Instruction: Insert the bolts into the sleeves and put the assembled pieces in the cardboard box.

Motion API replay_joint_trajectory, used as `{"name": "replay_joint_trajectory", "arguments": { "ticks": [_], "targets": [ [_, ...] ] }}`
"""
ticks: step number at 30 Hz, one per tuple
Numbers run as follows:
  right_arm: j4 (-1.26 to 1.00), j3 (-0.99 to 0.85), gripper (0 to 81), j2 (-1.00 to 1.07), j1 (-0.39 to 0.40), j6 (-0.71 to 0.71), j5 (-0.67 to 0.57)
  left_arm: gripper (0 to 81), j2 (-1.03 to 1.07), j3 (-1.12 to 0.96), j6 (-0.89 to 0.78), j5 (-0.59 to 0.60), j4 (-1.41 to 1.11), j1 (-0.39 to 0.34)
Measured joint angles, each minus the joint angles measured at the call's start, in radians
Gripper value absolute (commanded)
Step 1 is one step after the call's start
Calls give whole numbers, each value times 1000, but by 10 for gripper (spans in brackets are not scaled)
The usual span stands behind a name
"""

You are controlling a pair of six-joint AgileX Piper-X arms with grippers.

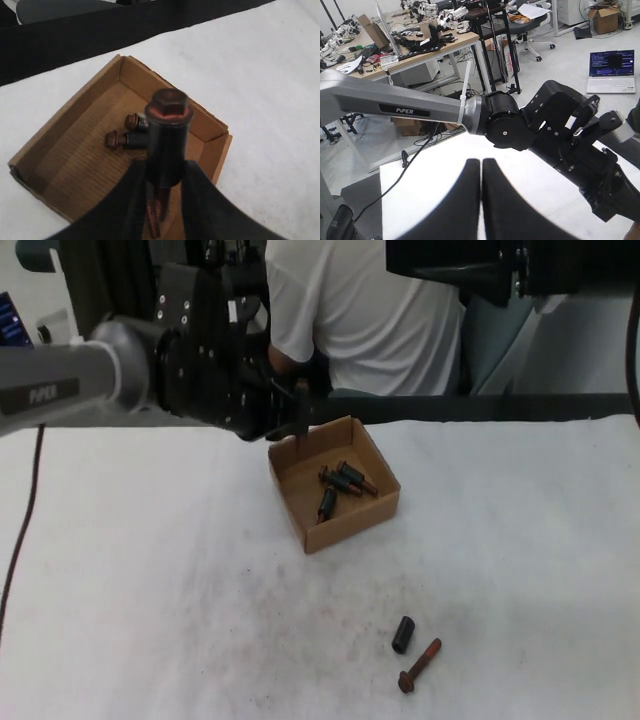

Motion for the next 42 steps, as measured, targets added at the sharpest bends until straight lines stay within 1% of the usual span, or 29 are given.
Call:
{"name": "replay_joint_trajectory", "arguments": {
  "ticks": [6, 14, 17, 23, 29, 31, 32, 34, 35, 37, 38, 39, 42],
  "targets": [
    [0, 0, 8, 0, 0, -4, 0, 2, 36, -14, 58, -19, 77, -9],
    [0, 0, 8, 0, 0, -8, 0, 2, 59, -33, 107, -43, 98, -88],
    [0, 0, 8, 0, 0, -8, 0, 2, 59, -44, 112, -58, 98, -105],
    [0, 0, 8, 0, 0, -8, 0, 2, 79, -48, 117, -98, 98, -107],
    [0, 0, 8, 0, 0, -8, 0, 1, 84, -48, 123, -104, 97, -107],
    [0, 0, 8, 0, 0, -8, 0, 38, 84, -48, 128, -104, 92, -107],
    [0, 0, 8, 0, 0, -8, 0, 82, 84, -48, 128, -104, 87, -107],
    [0, 0, 8, 0, 0, -8, 0, 207, 84, -48, 128, -104, 71, -107],
    [0, 0, 8, 0, 0, -8, 0, 319, 84, -48, 128, -104, 71, -107],
    [0, 0, 8, 0, 0, -8, -2, 469, 84, -51, 129, -104, 69, -107],
    [0, 0, 8, 0, 0, -8, -3, 513, 84, -53, 129, -107, 69, -107],
    [0, 0, 8, 0, 0, -8, -5, 518, 84, -56, 125, -116, 65, -107],
    [0, 0, 8, 0, 0, -8, -11, 490, 84, -59, 123, -144, 61, -102]
  ]
}}
